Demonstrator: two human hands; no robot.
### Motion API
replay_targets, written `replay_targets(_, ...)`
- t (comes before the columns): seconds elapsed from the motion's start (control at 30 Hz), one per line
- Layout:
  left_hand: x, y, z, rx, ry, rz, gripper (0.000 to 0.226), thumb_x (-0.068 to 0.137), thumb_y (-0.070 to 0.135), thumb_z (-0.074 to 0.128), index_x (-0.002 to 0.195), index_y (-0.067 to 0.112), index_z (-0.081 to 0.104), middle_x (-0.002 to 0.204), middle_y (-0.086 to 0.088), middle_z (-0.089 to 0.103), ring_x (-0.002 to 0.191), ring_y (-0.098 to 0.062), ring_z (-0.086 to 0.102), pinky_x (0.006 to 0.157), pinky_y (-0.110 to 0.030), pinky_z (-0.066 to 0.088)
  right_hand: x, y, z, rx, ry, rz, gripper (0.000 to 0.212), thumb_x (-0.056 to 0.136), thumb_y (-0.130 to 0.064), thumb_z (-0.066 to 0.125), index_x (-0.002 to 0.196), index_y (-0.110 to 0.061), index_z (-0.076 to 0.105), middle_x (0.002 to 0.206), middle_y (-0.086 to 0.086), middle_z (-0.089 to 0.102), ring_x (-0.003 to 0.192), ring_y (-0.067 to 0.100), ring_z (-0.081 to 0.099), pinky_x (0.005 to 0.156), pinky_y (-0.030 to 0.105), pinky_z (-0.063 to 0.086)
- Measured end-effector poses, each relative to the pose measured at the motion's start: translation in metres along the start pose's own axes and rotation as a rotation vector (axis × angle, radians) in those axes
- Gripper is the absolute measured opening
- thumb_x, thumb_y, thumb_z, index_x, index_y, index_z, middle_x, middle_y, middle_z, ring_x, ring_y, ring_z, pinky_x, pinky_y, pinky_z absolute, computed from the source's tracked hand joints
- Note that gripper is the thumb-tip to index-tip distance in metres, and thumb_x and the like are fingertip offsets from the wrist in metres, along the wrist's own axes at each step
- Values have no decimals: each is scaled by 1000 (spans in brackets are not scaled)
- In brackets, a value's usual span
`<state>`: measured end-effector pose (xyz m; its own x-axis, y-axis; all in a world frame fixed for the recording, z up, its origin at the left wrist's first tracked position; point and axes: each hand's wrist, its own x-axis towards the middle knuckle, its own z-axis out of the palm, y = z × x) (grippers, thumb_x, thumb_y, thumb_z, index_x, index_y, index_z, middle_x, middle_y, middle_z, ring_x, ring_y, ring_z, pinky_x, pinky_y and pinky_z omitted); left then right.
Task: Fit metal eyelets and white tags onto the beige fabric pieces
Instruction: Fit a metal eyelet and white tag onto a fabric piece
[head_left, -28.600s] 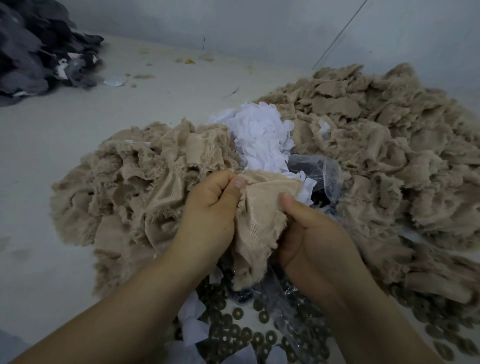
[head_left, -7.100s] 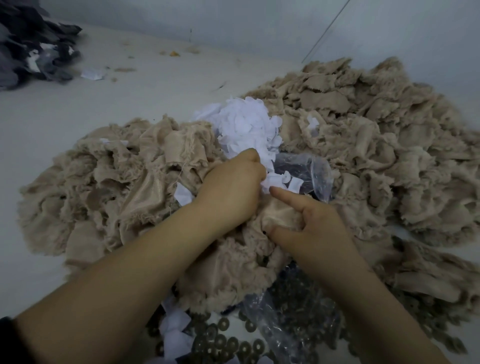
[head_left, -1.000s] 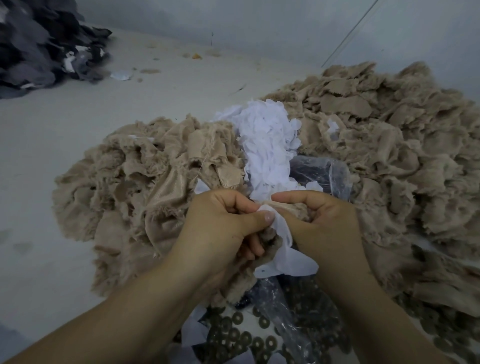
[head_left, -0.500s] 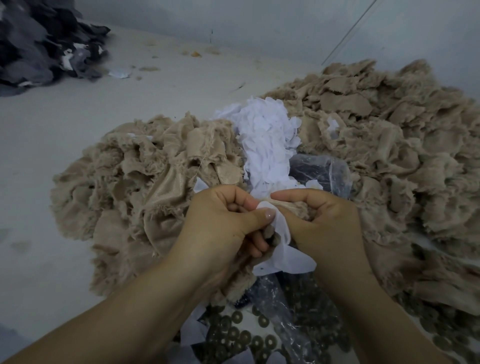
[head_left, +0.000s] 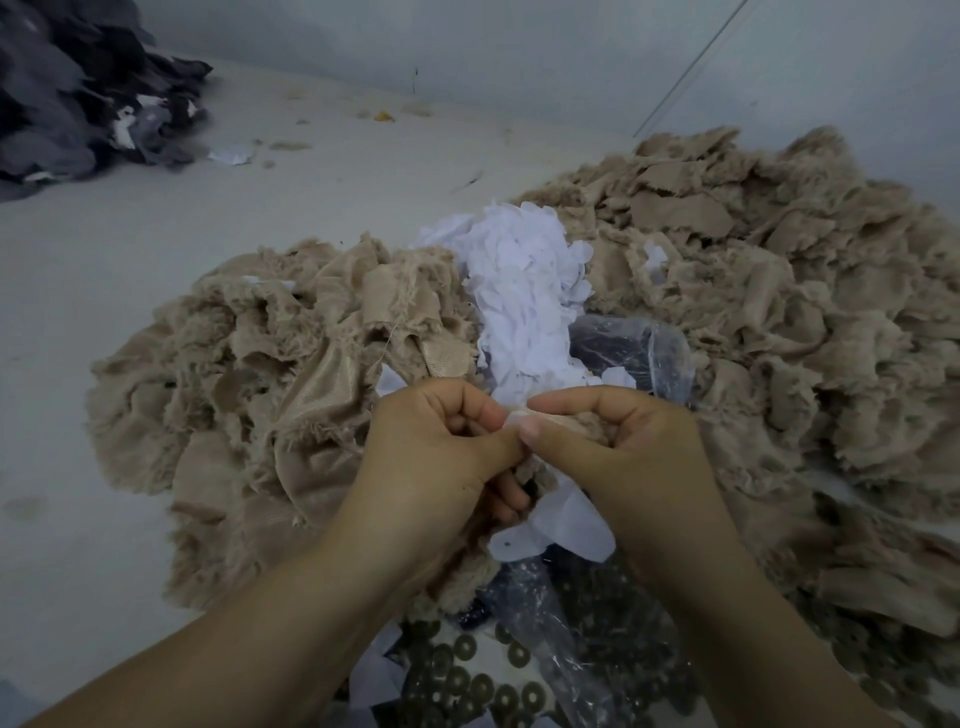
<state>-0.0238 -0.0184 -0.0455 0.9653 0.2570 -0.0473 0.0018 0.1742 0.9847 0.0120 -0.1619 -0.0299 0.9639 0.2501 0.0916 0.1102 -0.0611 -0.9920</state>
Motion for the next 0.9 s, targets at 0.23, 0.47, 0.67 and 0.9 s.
replay_targets(0.23, 1, 7, 0, -105, -40, -94, 12, 62, 10, 80, 66, 6, 69, 52, -19, 59, 38, -24, 56, 38, -25, 46, 8, 10, -9, 84, -74, 78, 26, 57, -33, 83, 76, -17, 79, 81, 6, 77, 76, 19, 75, 65, 26, 59)
replay_targets(0.47, 4, 16, -6, -124, -164, -178, 10, 59, 3, 76, 68, 0, 72, 66, -27, 67, 50, -26, 67, 47, -29, 56, 9, 14, -11, 150, -63, 101, 28, 54, -38, 82, 76, -21, 80, 80, 9, 77, 71, 20, 73, 64, 31, 58)
replay_targets(0.67, 3, 16, -6, -132, -162, -179, 14, 71, 6, 70, 77, -6, 69, 69, -25, 68, 52, -27, 66, 49, -30, 58, 9, 16, -11, 166, -17, 110, 18, 65, -24, 79, 80, -16, 80, 83, 14, 77, 76, 28, 74, 71, 44, 61)
replay_targets(0.9, 1, 5, 2, 37, -43, -39, 25, 89, -2, 65, 66, 6, 68, 55, -19, 62, 37, -25, 54, 41, -27, 46, 8, 15, -9, 52, 56, 51, 10, 80, -8, 79, 81, -17, 80, 79, 2, 78, 76, 18, 75, 64, 25, 60)
